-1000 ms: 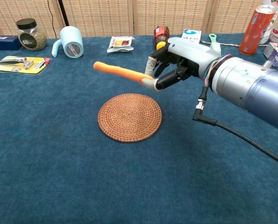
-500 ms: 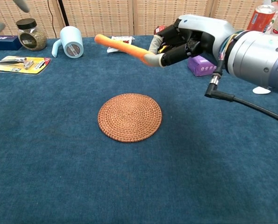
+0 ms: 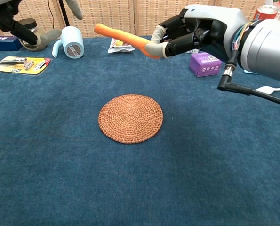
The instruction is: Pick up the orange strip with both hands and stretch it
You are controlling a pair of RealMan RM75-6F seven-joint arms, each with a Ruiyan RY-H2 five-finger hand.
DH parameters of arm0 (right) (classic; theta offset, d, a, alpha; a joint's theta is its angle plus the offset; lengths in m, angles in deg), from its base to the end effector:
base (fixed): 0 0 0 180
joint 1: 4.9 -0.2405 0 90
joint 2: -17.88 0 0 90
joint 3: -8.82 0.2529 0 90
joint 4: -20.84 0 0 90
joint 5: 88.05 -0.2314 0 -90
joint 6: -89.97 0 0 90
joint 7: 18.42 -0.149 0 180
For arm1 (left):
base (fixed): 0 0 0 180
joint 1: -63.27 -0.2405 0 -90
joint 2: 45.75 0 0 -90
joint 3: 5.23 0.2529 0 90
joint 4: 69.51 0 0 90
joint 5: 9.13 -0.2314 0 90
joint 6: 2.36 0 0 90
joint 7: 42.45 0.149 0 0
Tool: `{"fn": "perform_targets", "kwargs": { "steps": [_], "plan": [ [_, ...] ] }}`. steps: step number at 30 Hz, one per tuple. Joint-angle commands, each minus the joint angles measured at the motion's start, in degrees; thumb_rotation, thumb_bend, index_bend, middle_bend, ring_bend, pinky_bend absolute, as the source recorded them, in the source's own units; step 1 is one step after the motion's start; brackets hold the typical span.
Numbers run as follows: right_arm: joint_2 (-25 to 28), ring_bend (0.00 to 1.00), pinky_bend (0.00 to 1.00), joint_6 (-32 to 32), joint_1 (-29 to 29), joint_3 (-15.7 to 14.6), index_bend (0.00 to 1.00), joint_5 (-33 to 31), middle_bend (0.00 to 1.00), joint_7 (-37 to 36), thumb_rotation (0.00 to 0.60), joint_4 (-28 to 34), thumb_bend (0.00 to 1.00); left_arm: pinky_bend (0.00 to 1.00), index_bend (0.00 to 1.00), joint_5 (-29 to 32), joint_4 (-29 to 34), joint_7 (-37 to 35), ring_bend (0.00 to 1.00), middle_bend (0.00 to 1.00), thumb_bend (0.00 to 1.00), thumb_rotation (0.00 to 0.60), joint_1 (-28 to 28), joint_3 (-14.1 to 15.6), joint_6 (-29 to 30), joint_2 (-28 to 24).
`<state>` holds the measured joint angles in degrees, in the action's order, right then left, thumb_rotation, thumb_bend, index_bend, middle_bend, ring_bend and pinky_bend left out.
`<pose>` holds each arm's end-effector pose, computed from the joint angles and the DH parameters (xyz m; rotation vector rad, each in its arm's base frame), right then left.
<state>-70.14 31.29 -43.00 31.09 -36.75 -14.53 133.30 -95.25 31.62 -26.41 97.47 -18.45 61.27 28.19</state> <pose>-0.0403 -0.3005 -0.0068 1.4958 -1.7526 1.4508 -0.1102 0.3129 0.0515 -1.8838 -0.6409 -1.2191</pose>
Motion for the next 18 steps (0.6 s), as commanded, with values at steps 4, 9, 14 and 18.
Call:
{"fn": "perform_targets", "kwargs": {
  "steps": [4,9,14,18],
  "plan": [
    [0.45,0.32,0.01,0.30,-0.27,-0.40,0.68,0.20,0.38,-0.91,0.600,0.81,0.51,0.01,0.32,0.12,-1.24,0.47,0.11,0.10,0.45,0.600,2.03,-0.22,-0.21,3.02],
    [0.67,0.32,0.01,0.19,-0.60,-0.48,0.68,0.22,0.38,-1.48,0.600,1.24,0.51,0.02,0.32,0.47,-1.85,1.15,0.11,0.10,0.45,0.600,3.20,-0.30,-0.04,5.13],
    [1.06,0.32,0.01,0.17,-0.89,-0.56,0.68,0.07,0.38,-1.93,0.600,1.53,0.51,0.01,0.32,1.39,-2.04,1.98,0.11,0.10,0.45,0.600,4.07,-0.27,-0.13,6.68],
    [1.33,0.32,0.01,0.27,-1.09,-0.68,0.69,-0.01,0.38,-2.38,0.600,1.63,0.51,0.02,0.32,1.93,-2.18,2.61,0.11,0.10,0.45,0.600,4.48,-0.07,-0.04,7.47]
  ]
}}
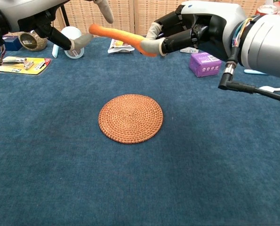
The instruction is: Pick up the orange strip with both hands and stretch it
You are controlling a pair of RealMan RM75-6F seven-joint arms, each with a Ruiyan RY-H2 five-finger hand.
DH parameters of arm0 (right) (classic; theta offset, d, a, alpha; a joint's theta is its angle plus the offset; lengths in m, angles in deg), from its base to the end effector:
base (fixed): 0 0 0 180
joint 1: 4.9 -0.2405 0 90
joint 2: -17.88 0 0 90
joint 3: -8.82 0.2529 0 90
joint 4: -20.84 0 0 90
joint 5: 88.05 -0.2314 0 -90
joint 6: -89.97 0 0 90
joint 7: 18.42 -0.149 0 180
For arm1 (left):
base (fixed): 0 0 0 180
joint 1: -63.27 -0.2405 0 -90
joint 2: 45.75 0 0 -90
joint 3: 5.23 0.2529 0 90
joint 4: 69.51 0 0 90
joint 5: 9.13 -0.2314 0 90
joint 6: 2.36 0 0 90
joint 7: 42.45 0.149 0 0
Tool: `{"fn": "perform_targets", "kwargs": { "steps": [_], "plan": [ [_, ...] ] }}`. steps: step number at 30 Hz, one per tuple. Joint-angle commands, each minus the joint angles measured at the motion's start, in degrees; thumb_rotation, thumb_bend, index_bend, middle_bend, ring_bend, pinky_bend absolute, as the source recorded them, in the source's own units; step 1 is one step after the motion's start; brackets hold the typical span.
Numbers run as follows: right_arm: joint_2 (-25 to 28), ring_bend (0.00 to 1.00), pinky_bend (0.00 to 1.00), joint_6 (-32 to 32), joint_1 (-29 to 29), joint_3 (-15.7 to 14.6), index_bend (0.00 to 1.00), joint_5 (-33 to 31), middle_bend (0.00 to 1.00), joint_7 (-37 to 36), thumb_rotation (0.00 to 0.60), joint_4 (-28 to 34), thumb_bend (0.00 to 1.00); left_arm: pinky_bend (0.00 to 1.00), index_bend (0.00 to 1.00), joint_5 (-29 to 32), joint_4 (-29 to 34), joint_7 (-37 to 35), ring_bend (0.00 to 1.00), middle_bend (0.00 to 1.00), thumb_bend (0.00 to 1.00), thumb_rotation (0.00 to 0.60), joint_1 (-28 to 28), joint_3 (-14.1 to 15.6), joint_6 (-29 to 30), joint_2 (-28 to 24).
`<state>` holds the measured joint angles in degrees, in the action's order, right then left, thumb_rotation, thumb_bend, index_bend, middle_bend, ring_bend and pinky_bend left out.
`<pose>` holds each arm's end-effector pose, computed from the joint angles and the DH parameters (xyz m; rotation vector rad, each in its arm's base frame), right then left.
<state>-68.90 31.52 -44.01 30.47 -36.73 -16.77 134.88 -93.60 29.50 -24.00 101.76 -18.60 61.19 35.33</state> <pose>-0.0342 -0.2962 -0.0040 1.5112 -1.7886 1.4697 -0.0775 0.3142 0.0202 -1.9118 -0.6443 -1.2927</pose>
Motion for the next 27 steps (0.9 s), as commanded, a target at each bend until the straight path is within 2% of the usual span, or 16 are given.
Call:
{"fn": "perform_targets", "kwargs": {
  "steps": [1,16,27],
  "plan": [
    [0.11,0.32,0.01,0.06,-0.10,-0.06,0.69,-0.03,0.38,-0.28,0.600,0.08,0.51,0.02,0.33,0.40,-0.08,0.29,0.11,0.10,0.45,0.600,0.27,0.09,0.09,0.52],
    [0.91,0.32,0.01,-0.17,-0.43,-0.88,0.69,0.26,0.38,-1.39,0.600,0.18,0.51,0.01,0.41,1.75,-0.01,2.13,0.13,0.10,0.45,0.600,1.29,0.45,1.18,2.74],
    [1.41,0.32,0.01,0.10,-0.60,-1.22,0.69,0.31,0.38,-2.51,0.600,0.18,0.51,0.01,0.39,2.63,-0.52,2.71,0.13,0.11,0.45,0.600,1.86,0.76,1.40,3.60]
  ]
}}
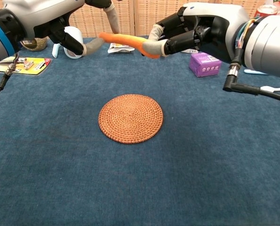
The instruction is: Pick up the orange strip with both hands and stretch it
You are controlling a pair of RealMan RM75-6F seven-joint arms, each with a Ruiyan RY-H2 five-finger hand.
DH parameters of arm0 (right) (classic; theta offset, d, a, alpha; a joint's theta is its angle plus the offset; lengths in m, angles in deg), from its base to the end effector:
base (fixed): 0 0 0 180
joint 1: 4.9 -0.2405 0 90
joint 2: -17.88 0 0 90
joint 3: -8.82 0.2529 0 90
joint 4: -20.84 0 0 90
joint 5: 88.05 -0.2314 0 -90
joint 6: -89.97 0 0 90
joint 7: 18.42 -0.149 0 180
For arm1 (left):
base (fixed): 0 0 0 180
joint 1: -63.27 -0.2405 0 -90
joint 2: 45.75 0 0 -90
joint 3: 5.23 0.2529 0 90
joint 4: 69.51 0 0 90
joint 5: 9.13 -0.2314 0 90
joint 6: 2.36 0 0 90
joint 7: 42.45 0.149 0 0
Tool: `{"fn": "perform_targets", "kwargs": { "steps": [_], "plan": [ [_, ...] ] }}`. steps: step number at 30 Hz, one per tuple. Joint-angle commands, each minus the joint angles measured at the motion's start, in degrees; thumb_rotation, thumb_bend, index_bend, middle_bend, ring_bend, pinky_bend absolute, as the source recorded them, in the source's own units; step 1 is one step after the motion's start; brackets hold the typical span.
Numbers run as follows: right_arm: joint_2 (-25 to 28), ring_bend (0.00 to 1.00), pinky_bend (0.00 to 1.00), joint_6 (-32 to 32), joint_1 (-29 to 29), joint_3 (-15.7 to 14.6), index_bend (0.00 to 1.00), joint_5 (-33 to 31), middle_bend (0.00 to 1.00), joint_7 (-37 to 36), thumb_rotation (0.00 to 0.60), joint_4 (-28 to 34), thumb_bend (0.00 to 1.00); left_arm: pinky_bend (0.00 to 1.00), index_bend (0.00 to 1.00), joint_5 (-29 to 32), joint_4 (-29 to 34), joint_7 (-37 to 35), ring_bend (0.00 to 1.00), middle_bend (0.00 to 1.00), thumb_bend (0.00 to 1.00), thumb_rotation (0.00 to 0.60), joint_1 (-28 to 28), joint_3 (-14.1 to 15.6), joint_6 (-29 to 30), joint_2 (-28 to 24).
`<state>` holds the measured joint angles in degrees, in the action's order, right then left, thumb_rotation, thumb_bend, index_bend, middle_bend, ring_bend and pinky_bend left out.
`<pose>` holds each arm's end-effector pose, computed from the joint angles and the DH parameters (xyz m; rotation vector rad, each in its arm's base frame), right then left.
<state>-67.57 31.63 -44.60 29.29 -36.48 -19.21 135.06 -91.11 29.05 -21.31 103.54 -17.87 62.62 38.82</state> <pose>-0.0378 -0.2954 -0.0031 1.5135 -1.8102 1.4652 -0.0657 0.3109 0.0056 -1.9028 -0.6602 -1.3065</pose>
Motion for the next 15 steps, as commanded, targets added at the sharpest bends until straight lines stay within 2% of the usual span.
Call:
{"fn": "perform_targets", "kwargs": {
  "steps": [1,7,15],
  "plan": [
    [0.14,0.32,0.01,-0.03,-0.02,-0.10,0.69,0.12,0.38,-0.12,0.600,0.00,0.51,0.01,0.37,0.28,-0.13,0.04,0.13,0.11,0.45,0.600,0.13,0.05,-0.03,0.20],
    [0.37,0.32,0.01,0.02,-0.08,-0.21,0.69,0.25,0.38,-0.70,0.600,0.08,0.51,0.01,0.36,0.64,-0.33,0.31,0.13,0.11,0.45,0.600,0.37,0.31,0.03,0.52],
    [0.56,0.32,0.01,-0.06,-0.06,-0.18,0.69,0.17,0.39,-1.66,0.600,0.41,0.51,0.01,0.43,1.14,-0.53,0.65,0.15,0.13,0.45,0.600,0.73,0.30,0.38,1.35]
  ]
}}
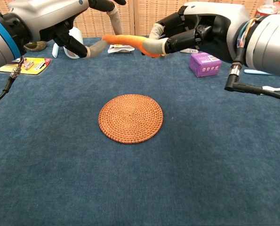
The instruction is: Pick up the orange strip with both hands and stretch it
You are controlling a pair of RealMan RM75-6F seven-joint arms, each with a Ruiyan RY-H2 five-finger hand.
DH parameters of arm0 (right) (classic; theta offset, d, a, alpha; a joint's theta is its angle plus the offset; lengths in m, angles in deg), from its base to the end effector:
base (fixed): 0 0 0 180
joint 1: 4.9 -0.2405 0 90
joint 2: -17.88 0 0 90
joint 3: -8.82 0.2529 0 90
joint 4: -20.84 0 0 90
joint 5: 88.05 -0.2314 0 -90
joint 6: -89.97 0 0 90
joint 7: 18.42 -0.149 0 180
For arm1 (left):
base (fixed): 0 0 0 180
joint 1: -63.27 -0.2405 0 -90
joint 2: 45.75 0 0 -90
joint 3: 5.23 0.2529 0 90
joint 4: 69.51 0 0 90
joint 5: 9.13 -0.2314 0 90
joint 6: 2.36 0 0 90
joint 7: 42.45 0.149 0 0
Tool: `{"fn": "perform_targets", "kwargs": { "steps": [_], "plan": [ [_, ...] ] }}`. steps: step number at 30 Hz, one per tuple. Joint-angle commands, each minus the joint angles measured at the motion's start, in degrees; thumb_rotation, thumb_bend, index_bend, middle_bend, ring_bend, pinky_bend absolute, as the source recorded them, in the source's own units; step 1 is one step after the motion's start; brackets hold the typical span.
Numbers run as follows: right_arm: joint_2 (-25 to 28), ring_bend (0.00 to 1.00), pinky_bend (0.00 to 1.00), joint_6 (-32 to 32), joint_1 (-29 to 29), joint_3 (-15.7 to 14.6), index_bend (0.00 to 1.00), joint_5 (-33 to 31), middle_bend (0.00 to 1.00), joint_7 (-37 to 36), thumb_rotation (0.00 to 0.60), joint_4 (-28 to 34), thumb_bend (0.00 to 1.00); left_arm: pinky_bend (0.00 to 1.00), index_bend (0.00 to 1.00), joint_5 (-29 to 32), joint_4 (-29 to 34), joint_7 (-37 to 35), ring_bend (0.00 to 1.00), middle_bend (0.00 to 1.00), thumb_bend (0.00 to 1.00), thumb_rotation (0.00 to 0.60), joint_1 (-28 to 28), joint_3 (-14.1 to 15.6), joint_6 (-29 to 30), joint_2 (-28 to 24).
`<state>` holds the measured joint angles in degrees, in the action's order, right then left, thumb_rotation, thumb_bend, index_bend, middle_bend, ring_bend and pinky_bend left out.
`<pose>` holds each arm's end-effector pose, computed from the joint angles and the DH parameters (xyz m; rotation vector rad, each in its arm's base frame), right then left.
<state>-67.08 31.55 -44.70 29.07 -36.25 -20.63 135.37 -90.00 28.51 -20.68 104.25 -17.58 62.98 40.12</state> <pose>-0.0379 -0.2949 -0.0014 1.5046 -1.8270 1.4759 -0.0628 0.3108 -0.0003 -1.9004 -0.6721 -1.3059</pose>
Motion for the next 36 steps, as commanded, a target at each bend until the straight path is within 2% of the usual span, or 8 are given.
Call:
{"fn": "perform_targets", "kwargs": {
  "steps": [1,19,23,36],
  "plan": [
    [0.12,0.32,0.01,-0.01,0.05,0.00,0.69,0.02,0.39,-0.24,0.600,0.10,0.51,0.01,0.43,0.06,0.03,0.08,0.15,0.13,0.45,0.600,0.06,0.01,0.06,0.12],
    [0.95,0.33,0.02,-0.16,0.34,-0.38,0.70,1.36,0.39,-1.71,0.600,1.07,0.51,0.04,0.51,1.18,-0.32,1.28,0.17,0.17,0.45,0.600,0.60,-0.23,1.04,1.44],
    [1.12,0.33,0.02,-0.30,0.41,-0.45,0.70,1.72,0.39,-1.95,0.600,1.37,0.51,0.05,0.56,1.30,-0.19,1.36,0.19,0.19,0.46,0.600,0.66,-0.45,1.51,1.73],
    [1.55,0.34,0.02,-0.39,0.42,-0.68,0.71,2.29,0.40,-2.46,0.600,1.80,0.51,0.05,0.61,1.76,-0.07,1.74,0.21,0.22,0.51,0.600,0.72,-0.60,2.28,1.81]
  ]
}}
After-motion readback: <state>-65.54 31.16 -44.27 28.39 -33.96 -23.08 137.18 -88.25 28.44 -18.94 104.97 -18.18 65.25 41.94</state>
